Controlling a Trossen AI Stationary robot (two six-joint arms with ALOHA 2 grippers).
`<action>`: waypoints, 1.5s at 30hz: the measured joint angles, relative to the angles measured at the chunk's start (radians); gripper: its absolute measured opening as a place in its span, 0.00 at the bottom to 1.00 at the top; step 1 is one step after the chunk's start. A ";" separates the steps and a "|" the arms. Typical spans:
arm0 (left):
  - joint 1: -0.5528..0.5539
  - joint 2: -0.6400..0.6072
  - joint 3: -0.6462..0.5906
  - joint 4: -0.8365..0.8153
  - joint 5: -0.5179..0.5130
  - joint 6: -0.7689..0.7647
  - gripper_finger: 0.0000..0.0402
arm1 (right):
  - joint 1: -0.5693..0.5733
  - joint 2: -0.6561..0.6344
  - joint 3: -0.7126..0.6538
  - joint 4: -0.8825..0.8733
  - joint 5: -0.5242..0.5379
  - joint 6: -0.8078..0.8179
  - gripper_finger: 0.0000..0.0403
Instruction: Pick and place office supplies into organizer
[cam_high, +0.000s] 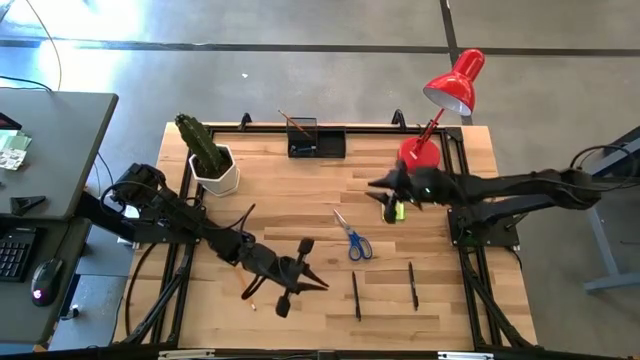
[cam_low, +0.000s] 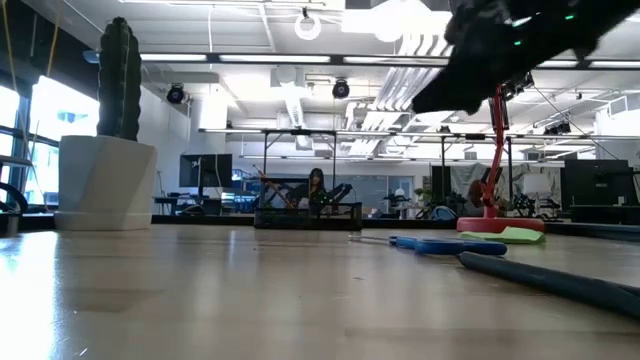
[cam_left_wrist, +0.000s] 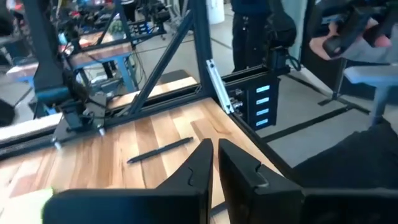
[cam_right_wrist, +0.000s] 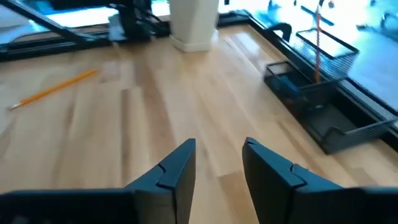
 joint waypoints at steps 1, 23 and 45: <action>0.000 0.000 0.000 0.000 0.002 0.015 0.06 | 0.040 -0.018 -0.017 0.006 0.028 0.004 0.31; 0.000 0.000 0.000 0.044 -0.120 -0.110 0.73 | 0.590 0.146 -0.047 0.298 0.259 -0.017 0.31; 0.001 0.001 0.000 0.060 -0.125 -0.020 0.09 | 0.705 0.240 -0.047 0.388 0.440 0.073 0.31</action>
